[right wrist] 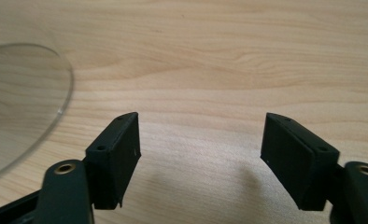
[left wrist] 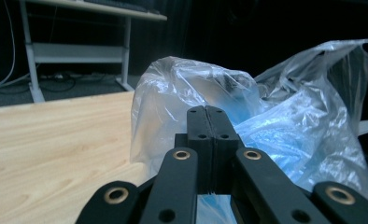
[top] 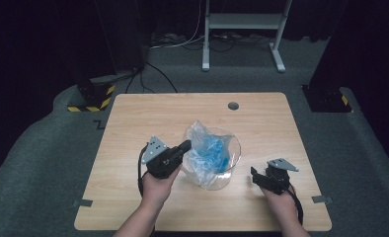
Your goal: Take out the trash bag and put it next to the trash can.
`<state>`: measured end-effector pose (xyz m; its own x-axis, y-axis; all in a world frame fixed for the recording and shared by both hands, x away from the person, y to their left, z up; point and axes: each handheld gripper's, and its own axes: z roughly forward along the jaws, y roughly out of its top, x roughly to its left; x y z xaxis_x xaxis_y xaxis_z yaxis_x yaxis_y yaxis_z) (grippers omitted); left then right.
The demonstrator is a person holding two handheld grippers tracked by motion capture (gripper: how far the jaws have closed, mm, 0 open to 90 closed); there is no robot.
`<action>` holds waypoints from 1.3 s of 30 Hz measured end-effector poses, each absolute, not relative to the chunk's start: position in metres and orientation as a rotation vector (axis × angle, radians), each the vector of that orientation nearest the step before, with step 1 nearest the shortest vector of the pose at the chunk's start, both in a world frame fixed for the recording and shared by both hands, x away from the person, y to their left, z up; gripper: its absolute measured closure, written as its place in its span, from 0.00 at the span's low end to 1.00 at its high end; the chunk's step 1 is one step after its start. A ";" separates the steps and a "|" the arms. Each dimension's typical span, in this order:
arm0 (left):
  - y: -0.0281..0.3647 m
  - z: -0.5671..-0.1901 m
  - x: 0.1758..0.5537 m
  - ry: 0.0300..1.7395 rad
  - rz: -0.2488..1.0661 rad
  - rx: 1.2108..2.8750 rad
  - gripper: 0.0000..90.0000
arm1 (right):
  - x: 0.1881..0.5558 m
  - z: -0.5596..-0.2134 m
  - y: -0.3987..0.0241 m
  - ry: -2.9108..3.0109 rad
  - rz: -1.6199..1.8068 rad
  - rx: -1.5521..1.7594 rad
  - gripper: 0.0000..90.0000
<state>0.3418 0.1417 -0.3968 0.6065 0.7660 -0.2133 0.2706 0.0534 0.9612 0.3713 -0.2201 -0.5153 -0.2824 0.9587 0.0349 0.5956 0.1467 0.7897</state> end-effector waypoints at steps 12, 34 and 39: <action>0.141 -0.372 0.325 0.796 0.554 1.445 0.99 | 0.374 -0.523 -0.216 1.992 0.938 1.481 0.28; 0.171 -0.340 0.311 0.740 0.623 1.274 0.99 | 0.374 -0.524 -0.208 2.023 0.931 1.450 0.24; 0.180 -0.336 0.311 0.751 0.634 1.250 0.99 | 0.374 -0.524 -0.207 2.032 0.927 1.440 0.24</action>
<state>0.3109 0.1801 -0.3363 0.6106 0.7770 -0.1530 -0.0197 0.2080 0.9779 0.3740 -0.2074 -0.5237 -0.3316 0.9434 0.0002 0.6186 0.2172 0.7551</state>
